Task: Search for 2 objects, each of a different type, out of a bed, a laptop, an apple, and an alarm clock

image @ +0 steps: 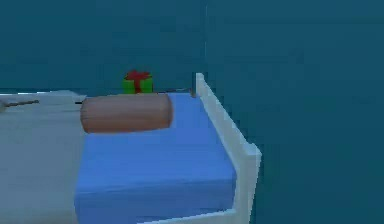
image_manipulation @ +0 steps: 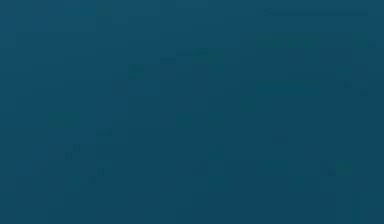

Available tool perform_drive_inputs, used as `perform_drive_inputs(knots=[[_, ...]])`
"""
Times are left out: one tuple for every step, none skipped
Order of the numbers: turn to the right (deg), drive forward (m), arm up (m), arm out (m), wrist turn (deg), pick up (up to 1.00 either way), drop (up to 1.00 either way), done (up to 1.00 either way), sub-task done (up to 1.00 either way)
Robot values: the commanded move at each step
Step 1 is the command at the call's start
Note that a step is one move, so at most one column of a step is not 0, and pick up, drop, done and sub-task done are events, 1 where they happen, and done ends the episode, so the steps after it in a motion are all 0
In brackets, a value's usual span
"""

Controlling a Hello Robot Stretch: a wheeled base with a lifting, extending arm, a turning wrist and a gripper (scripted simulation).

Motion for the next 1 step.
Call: perform_drive_inputs(knots=[[45.0,0.00,0.00,0.00,0.0,0.00,0.00,0.00,0.00]])
